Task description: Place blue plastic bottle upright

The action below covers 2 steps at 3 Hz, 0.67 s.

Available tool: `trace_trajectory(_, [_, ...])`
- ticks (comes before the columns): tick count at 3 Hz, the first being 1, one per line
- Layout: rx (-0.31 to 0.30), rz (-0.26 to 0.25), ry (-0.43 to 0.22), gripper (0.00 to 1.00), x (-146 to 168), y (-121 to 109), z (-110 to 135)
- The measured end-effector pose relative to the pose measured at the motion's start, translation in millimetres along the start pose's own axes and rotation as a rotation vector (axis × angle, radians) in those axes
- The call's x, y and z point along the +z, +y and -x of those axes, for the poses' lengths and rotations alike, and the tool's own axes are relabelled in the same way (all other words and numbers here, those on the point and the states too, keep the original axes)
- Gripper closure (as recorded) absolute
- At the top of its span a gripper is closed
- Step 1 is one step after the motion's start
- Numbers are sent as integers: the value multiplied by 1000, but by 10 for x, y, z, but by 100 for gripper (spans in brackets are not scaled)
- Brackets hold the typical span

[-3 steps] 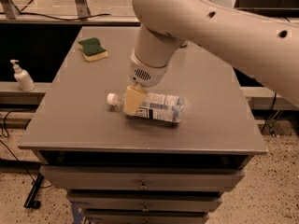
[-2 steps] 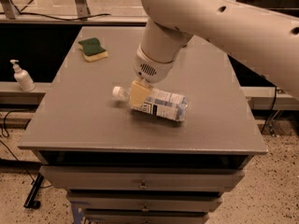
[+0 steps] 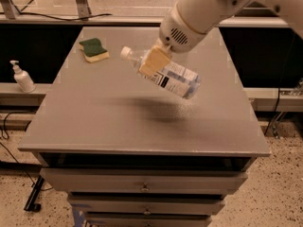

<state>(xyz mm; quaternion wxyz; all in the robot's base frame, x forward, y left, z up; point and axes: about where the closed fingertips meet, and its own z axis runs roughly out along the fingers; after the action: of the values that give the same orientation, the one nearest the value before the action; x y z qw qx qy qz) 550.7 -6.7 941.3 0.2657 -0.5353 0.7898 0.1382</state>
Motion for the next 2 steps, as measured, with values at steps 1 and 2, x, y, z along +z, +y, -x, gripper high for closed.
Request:
trace_trajectory(1, [-3,9,-245,100,-333,-255,42])
trace_trajectory(2, [4,57,-504,100,-449,-399,-10])
